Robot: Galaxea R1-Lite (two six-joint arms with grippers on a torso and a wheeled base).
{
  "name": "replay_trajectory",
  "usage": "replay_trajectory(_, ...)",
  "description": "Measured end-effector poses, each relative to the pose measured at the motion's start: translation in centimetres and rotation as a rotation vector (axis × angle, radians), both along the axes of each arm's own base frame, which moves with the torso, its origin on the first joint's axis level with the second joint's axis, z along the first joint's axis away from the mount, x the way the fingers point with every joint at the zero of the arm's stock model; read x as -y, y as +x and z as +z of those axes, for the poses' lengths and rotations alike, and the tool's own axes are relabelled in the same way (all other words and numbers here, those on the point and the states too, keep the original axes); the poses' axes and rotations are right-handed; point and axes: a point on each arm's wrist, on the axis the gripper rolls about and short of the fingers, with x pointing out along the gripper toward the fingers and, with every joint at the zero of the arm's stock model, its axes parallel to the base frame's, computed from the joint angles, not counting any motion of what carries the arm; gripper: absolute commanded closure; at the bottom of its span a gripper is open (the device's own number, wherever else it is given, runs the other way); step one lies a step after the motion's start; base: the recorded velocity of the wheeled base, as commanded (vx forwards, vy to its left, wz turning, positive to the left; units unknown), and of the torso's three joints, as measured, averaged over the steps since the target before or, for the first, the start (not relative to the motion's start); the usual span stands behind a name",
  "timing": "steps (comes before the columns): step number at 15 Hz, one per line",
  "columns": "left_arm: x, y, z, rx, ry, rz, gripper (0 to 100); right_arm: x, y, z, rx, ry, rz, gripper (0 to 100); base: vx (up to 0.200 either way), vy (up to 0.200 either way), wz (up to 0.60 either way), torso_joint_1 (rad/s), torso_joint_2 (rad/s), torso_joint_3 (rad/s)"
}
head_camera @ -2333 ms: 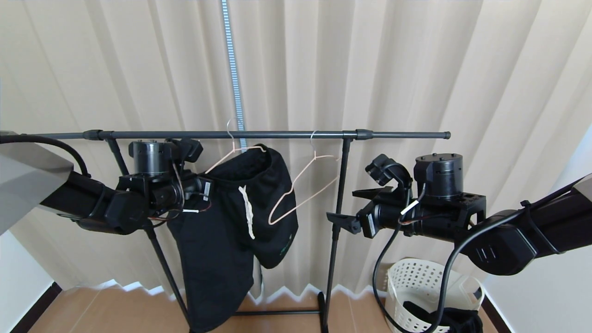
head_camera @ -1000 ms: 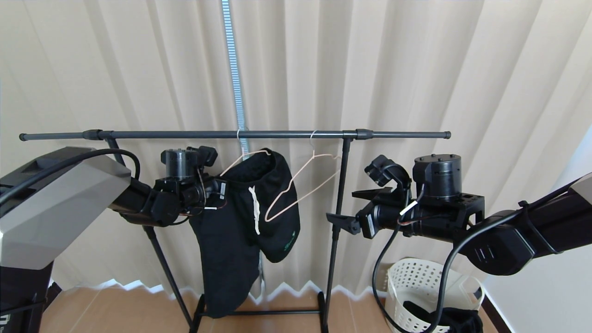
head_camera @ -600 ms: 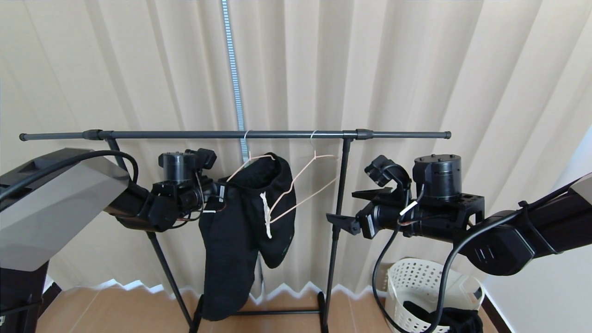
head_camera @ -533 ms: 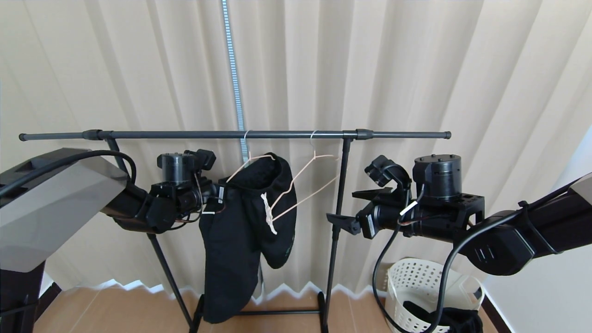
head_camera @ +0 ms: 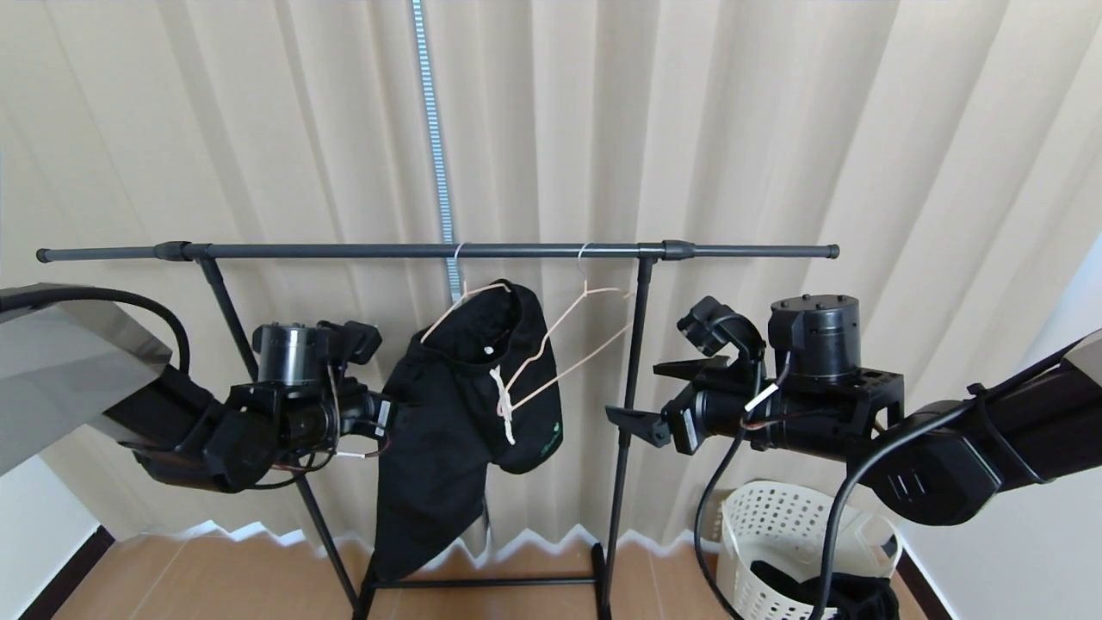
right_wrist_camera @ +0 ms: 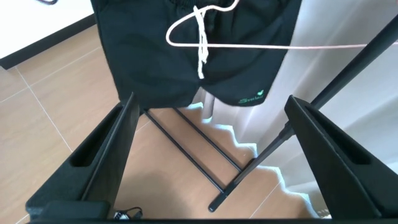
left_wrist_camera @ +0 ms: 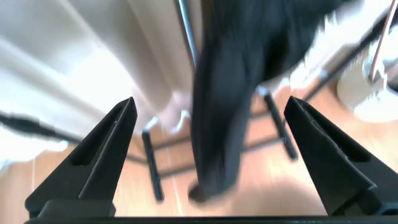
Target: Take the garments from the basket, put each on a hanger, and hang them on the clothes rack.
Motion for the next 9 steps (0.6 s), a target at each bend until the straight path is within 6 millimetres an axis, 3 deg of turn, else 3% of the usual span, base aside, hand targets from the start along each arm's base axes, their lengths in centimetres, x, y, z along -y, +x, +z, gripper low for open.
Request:
replay_trajectory(4,-1.0,-5.8,1.9,0.011,0.0,0.005,0,1.4,-4.4,1.4,0.091,0.01,-0.056,0,0.0,0.0,0.0,0.0,0.0,0.0)
replay_trajectory(9,-2.8,-15.1,3.7,0.04,-0.014,0.009,0,5.9,-13.0,4.4,0.186,0.042,-0.107,0,0.0,0.0,0.0,0.0,0.0,0.0)
